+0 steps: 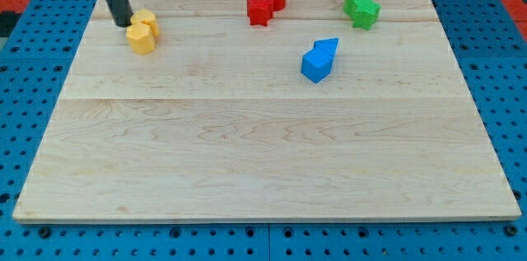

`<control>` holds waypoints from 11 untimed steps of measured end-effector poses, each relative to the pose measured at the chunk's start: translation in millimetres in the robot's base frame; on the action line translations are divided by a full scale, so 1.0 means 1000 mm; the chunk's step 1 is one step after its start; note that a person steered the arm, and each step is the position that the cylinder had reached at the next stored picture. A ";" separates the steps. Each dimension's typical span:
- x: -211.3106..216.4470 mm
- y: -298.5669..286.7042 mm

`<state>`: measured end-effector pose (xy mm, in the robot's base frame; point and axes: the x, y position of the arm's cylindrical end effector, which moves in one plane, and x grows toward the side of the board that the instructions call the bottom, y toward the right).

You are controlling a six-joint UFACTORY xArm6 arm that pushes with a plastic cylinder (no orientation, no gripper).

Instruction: Push the red circle slightly right

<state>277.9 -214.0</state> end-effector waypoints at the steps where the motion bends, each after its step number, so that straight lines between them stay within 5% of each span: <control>1: -0.009 0.028; 2: -0.012 0.048; 4: -0.084 0.114; 10: -0.085 0.306; 11: -0.083 0.289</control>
